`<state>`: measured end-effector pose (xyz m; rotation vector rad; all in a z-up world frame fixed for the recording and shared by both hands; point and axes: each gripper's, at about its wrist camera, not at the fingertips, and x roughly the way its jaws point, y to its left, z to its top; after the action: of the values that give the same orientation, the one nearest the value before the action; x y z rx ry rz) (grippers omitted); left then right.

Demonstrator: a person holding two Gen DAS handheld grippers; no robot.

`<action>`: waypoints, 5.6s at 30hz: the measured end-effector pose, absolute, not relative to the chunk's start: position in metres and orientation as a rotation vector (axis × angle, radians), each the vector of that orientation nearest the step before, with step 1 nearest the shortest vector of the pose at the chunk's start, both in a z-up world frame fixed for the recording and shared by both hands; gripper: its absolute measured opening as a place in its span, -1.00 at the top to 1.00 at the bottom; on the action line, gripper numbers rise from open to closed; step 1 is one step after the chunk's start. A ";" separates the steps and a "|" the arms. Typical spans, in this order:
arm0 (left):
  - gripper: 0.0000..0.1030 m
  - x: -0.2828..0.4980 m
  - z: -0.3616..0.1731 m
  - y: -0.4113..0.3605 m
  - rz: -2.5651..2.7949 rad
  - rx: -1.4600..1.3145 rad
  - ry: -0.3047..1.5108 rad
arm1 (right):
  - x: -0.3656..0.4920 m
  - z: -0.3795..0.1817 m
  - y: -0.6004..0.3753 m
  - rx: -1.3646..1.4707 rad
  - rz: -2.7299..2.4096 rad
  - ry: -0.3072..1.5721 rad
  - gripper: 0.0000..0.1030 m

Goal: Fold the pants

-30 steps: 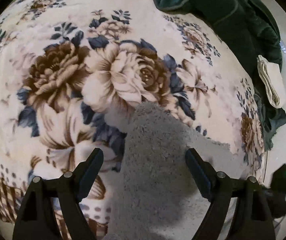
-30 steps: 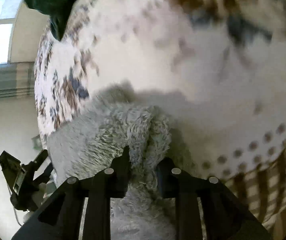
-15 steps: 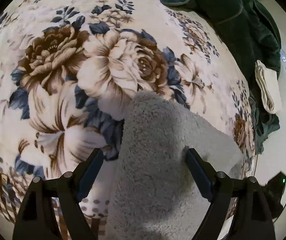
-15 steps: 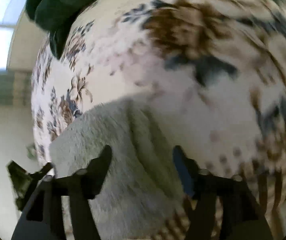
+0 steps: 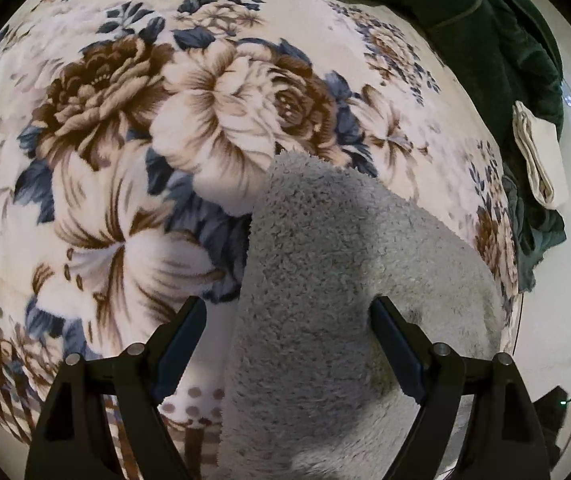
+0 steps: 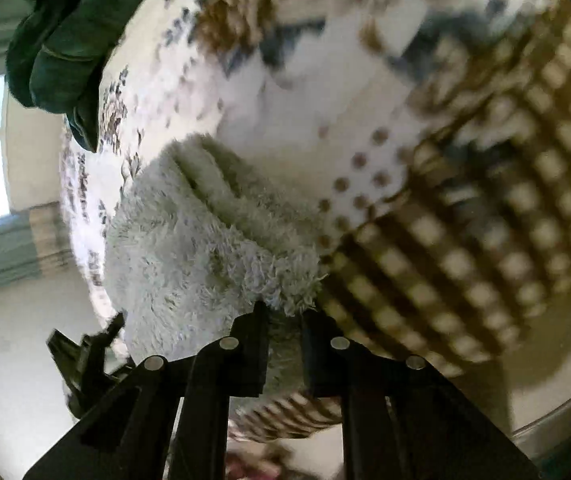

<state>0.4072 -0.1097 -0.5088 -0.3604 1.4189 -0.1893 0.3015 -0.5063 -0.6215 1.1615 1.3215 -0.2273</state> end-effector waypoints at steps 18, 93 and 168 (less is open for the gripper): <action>-0.62 0.470 -0.501 -0.163 -0.271 -0.288 1.394 | 0.436 -0.601 -0.488 0.959 0.031 1.254 0.02; 0.01 0.368 -0.494 -0.080 -0.440 -0.686 1.311 | 0.336 -0.641 -0.418 1.214 0.242 1.131 0.24; -0.94 0.548 -0.247 0.141 0.040 -0.034 0.923 | 0.567 -0.274 -0.105 0.059 -0.088 0.986 -1.00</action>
<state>0.5477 0.1407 -0.2474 -0.0336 0.9231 0.0402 0.5674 -0.1046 -0.2743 0.0588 0.9864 -0.0879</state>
